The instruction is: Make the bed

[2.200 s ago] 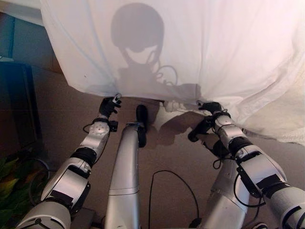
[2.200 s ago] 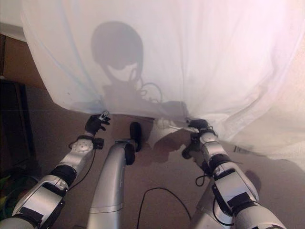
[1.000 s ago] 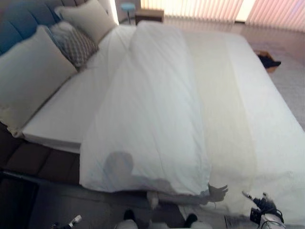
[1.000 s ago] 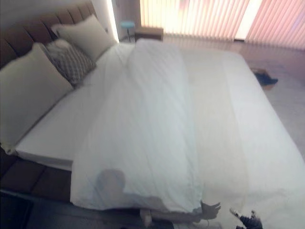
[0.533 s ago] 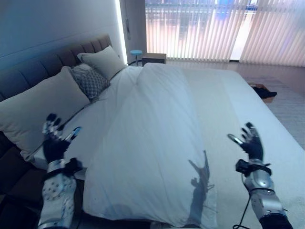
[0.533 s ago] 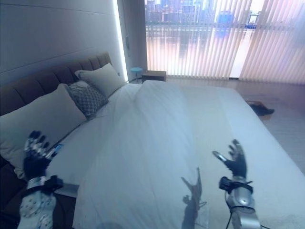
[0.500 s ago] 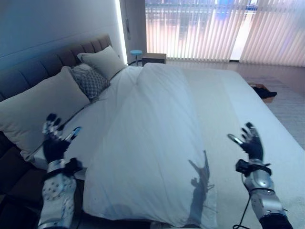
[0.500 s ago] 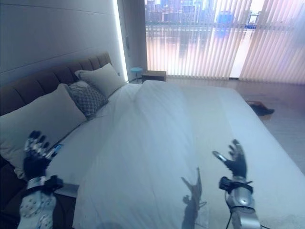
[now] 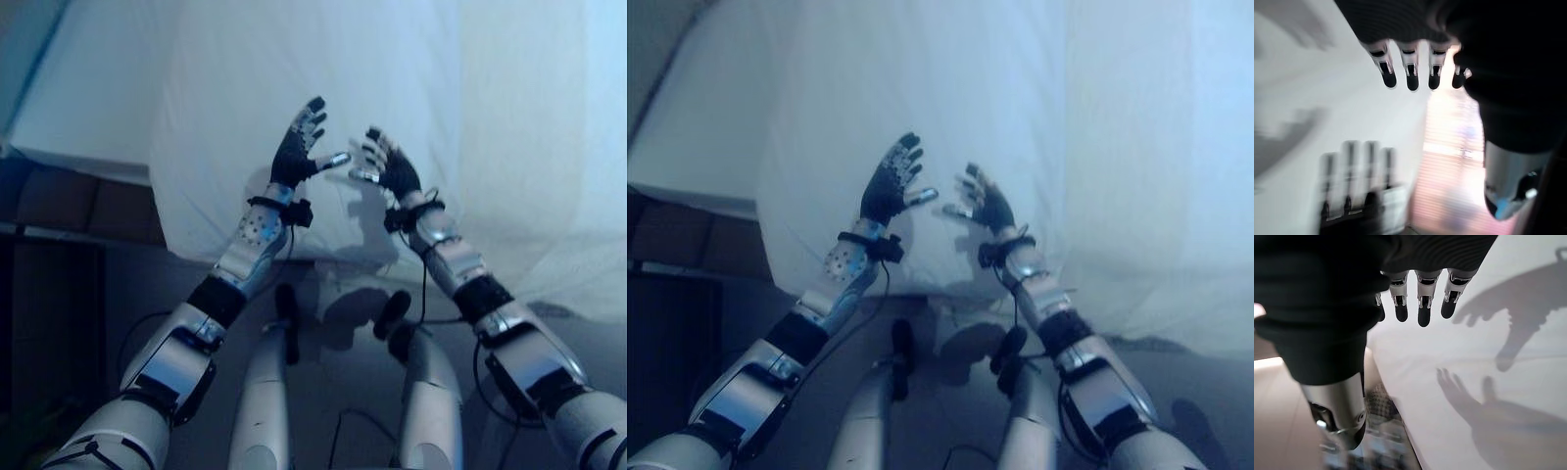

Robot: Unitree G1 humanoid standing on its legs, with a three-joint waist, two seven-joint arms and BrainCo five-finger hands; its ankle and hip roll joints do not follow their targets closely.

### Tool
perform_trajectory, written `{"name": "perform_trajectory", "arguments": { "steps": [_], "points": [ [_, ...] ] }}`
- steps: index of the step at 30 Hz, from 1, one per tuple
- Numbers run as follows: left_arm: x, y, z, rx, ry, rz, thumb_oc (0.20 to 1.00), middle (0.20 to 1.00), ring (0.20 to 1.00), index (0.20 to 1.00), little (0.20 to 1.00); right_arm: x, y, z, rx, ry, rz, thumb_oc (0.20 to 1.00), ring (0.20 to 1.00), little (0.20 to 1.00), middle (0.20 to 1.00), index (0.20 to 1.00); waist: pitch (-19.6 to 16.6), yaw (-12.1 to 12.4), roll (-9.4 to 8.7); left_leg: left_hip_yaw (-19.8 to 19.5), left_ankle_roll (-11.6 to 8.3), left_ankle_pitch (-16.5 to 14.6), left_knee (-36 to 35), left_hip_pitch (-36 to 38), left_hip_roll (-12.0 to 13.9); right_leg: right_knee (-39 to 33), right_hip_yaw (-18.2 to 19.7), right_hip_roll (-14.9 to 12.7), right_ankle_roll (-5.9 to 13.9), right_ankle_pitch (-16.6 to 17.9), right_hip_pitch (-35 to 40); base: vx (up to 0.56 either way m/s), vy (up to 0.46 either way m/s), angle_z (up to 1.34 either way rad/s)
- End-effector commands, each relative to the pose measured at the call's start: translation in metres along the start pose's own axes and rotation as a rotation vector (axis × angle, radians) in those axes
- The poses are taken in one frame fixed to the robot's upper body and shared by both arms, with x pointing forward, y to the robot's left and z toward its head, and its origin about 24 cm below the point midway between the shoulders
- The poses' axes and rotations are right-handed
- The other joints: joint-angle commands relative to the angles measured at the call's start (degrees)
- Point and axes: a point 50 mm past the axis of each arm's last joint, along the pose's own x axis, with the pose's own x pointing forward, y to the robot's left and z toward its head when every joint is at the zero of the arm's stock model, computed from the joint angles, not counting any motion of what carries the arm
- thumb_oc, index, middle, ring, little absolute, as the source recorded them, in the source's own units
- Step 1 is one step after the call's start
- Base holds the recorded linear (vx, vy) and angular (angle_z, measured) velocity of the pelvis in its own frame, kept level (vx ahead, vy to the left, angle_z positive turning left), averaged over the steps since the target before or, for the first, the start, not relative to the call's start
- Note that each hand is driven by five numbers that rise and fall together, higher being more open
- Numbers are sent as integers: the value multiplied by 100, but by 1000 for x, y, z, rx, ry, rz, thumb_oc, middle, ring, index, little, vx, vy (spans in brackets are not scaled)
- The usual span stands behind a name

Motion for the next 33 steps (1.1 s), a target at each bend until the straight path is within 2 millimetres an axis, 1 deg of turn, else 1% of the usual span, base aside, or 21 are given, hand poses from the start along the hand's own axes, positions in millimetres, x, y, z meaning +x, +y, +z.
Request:
{"name": "perform_trajectory", "arguments": {
  "steps": [1, 2, 6, 7, 8, 9, 11, 12, 13, 14, 16, 19, 20, 22, 24, 26, 27, 28, 30, 32, 33],
  "points": [
    [27, -18, 47, -120, -190, -36, 1000, 1000, 1000, 1000, 1000, 17, 19, 50, 140, -200, 77, 1000, 1000, 1000, 1000, 1000, -204, -29, 34, -63, -62, -562, 724, -604, -92, 248, 360, -85, 889, 60, -718, -89, -50, -7],
    [33, -20, 49, -164, -181, -30, 1000, 1000, 1000, 1000, 1000, 24, 23, 60, 150, -209, 104, 1000, 1000, 1000, 1000, 1000, -204, -28, 40, -85, -67, -631, 1110, -1088, -83, 600, 433, -138, 828, -47, -1144, -86, -50, -6],
    [42, -15, 52, -178, -172, -4, 1000, 1000, 1000, 1000, 1000, 33, 16, 62, 162, -189, 80, 1000, 1000, 1000, 1000, 1000, -204, -21, 62, -115, -60, -724, 1516, -1586, -93, 989, 563, -197, 771, -147, -1651, -11, -10, -1],
    [45, 5, 50, -128, -148, 68, 1000, 1000, 1000, 1000, 1000, 38, -5, 62, 101, -159, -5, 1000, 1000, 1000, 1000, 1000, -204, 13, 77, -152, -57, -787, 1780, -1906, -72, 1258, 674, -209, 734, -219, -1986, 0, 0, 0],
    [46, 5, 50, -128, -149, 68, 1000, 1000, 1000, 1000, 1000, 38, -5, 62, 101, -160, -4, 1000, 1000, 1000, 1000, 1000, -204, 14, 73, -147, -56, -794, 1793, -1920, -71, 1273, 685, -210, 733, -224, -2007, 18, -1, -4],
    [42, 34, 43, -34, -95, 140, 1000, 1000, 1000, 1000, 1000, 38, -39, 56, 42, -106, -137, 1000, 1000, 1000, 1000, 1000, -204, 40, 110, -221, -48, -849, 2051, -2227, -36, 1529, 738, -257, 718, -290, -2311, 35, 11, -11],
    [36, 67, 44, 47, -72, 216, 1000, 1000, 1000, 1000, 1000, 31, -73, 53, 15, -67, -255, 1000, 1000, 1000, 1000, 1000, -204, 46, 128, -250, -47, -931, 2323, -2549, -38, 1831, 834, -304, 697, -392, -2649, 62, 3, -18],
    [28, 99, 44, 96, -47, 311, 1000, 1000, 1000, 1000, 1000, 20, -103, 47, -10, -26, -347, 1000, 1000, 1000, 1000, 1000, -204, 62, 151, -270, -37, -986, 2492, -2721, -56, 2038, 889, -341, 683, -450, -2865, 57, -4, -12],
    [28, 99, 45, 96, -49, 310, 1000, 1000, 1000, 1000, 1000, 21, -103, 48, -9, -28, -346, 1000, 1000, 1000, 1000, 1000, -204, 60, 146, -267, -36, -999, 2519, -2747, -57, 2069, 904, -348, 684, -463, -2898, 55, 0, -3],
    [23, 115, 45, 130, -28, 351, 1000, 1000, 1000, 1000, 1000, 13, -120, 43, -16, 5, -402, 1000, 1000, 1000, 1000, 1000, -204, 52, 148, -273, -34, -1017, 2588, -2828, -55, 2147, 936, -359, 674, -492, -2987, 32, 2, 5],
    [15, 139, 47, 159, -5, 415, 1000, 1000, 1000, 1000, 1000, 1, -142, 39, -26, 41, -459, 1000, 1000, 1000, 1000, 1000, -204, 64, 146, -283, -22, -1074, 2778, -2990, -71, 2353, 998, -393, 651, -574, -3187, 45, 8, 9],
    [-6, 175, 52, 212, 24, 510, 1000, 1000, 1000, 1000, 1000, -32, -185, 28, -23, 104, -610, 1000, 1000, 1000, 1000, 1000, -204, 90, 176, -325, 0, -1130, 2977, -3196, -106, 2580, 1093, -432, 633, -672, -3433, 41, -1, 8],
    [-13, 183, 55, 214, 12, 535, 1000, 1000, 1000, 1000, 1000, -43, -194, 24, -21, 118, -650, 1000, 1000, 1000, 1000, 1000, -204, 107, 189, -337, 8, -1142, 3018, -3247, -114, 2626, 1115, -446, 623, -699, -3496, 38, -8, 2],
    [-35, 197, 50, 196, 30, 590, 1000, 1000, 1000, 1000, 1000, -74, -215, 9, -30, 173, -739, 1000, 1000, 1000, 1000, 1000, -204, 122, 207, -342, 31, -1194, 3126, -3346, -134, 2746, 1144, -494, 612, -759, -3625, 15, 2, 0],
    [-58, 214, 42, 208, 77, 643, 1000, 1000, 1000, 1000, 1000, -99, -227, -5, -47, 237, -795, 1000, 1000, 1000, 1000, 1000, -204, 121, 220, -329, 46, -1233, 3183, -3402, -142, 2800, 1167, -516, 606, -798, -3687, 0, 0, 0],
    [-95, 229, 25, 206, 158, 711, 1000, 1000, 1000, 1000, 1000, -132, -236, -26, -58, 319, -849, 1000, 1000, 1000, 1000, 1000, -204, 145, 223, -330, 69, -1265, 3256, -3462, -153, 2851, 1184, -547, 596, -846, -3744, 25, 16, 9],
    [-98, 229, 24, 206, 160, 712, 1000, 1000, 1000, 1000, 1000, -133, -236, -27, -59, 322, -847, 1000, 1000, 1000, 1000, 1000, -204, 136, 222, -329, 70, -1271, 3269, -3452, -152, 2862, 1189, -548, 596, -851, -3735, 30, 10, 10],
    [-117, 226, 12, 179, 171, 737, 1000, 1000, 1000, 1000, 1000, -162, -240, -43, -42, 378, -905, 1000, 1000, 1000, 1000, 1000, -204, 161, 237, -341, 101, -1317, 3327, -3493, -179, 2913, 1189, -577, 594, -885, -3782, 28, 3, 4],
    [-148, 233, -2, 158, 231, 822, 1000, 1000, 1000, 1000, 1000, -192, -244, -58, -8, 426, -982, 1000, 1000, 1000, 1000, 1000, -204, 163, 247, -349, 125, -1344, 3376, -3543, -200, 2968, 1206, -592, 585, -929, -3835, 28, 5, 9],
    [-184, 246, -11, 186, 323, 906, 1000, 1000, 1000, 1000, 1000, -212, -246, -66, -3, 468, -1011, 1000, 1000, 1000, 1000, 1000, -204, 165, 246, -355, 149, -1381, 3466, -3591, -205, 3057, 1250, -612, 565, -985, -3891, 25, 11, 14],
    [-184, 246, -11, 186, 323, 906, 1000, 1000, 1000, 1000, 1000, -212, -246, -66, -3, 468, -1011, 1000, 1000, 1000, 1000, 1000, -204, 161, 244, -354, 149, -1383, 3469, -3590, -206, 3063, 1254, -614, 565, -988, -3893, 37, 23, 0]
  ]
}}
